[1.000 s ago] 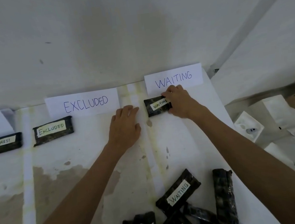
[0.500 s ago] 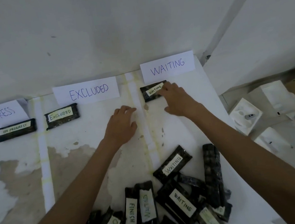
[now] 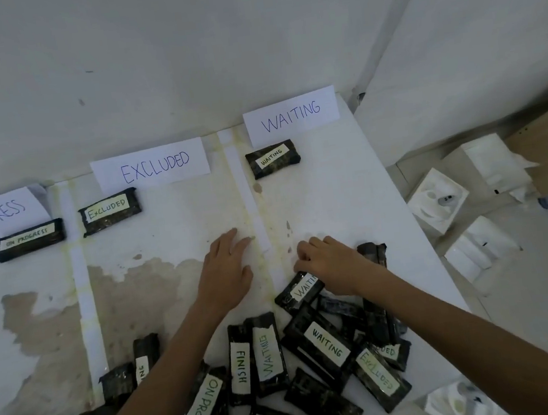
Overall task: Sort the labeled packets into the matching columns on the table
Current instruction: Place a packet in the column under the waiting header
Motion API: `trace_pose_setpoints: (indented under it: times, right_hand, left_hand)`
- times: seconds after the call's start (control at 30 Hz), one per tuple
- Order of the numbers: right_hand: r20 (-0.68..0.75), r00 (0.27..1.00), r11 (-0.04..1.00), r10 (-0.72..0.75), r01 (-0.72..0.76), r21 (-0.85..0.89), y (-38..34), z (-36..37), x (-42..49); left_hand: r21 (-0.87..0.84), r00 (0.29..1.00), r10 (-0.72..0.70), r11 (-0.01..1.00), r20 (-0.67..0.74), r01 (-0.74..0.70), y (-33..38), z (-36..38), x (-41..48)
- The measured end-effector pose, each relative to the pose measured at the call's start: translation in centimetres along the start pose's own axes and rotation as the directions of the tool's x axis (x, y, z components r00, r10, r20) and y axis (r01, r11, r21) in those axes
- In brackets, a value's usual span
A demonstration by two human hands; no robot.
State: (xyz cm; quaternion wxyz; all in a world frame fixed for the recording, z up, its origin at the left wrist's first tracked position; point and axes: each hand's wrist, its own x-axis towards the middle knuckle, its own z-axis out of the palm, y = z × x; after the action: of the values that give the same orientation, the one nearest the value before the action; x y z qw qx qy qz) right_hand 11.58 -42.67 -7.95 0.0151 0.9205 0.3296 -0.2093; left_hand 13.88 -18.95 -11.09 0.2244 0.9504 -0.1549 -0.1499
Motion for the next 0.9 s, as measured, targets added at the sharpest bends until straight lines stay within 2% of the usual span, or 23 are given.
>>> trace_pose_setpoints:
  times: [0.17,0.4,0.57,0.77,0.9]
  right_hand:
    - [-0.056,0.998,1.000,0.014,-0.013,0.011,1.3,-0.4,0.2]
    - [-0.176,0.947,0.957,0.270,-0.243,0.161,9.4,-4.8,1.7]
    - [-0.177,0.882,0.884,0.437,-0.385,0.266,15.4,-6.2,4.0]
    - [-0.185,0.858,0.857,0.480,-0.413,0.309,19.7,-6.4,7.2]
    - [-0.172,0.861,0.852,0.478,-0.407,0.329,20.8,-5.4,8.7]
  left_hand:
    - [-0.009,1.000,-0.014,1.000,-0.010,0.014,0.9,-0.9,1.5]
    - [-0.047,0.997,-0.023,0.999,-0.071,0.020,2.1,-2.8,6.9]
    - [-0.050,0.994,-0.051,0.998,-0.098,0.046,2.4,-2.8,10.7]
    - [-0.026,0.973,-0.119,0.993,-0.197,0.116,2.0,-2.1,14.4]
    - [0.061,0.965,-0.082,0.993,-0.248,0.099,1.3,-1.7,15.9]
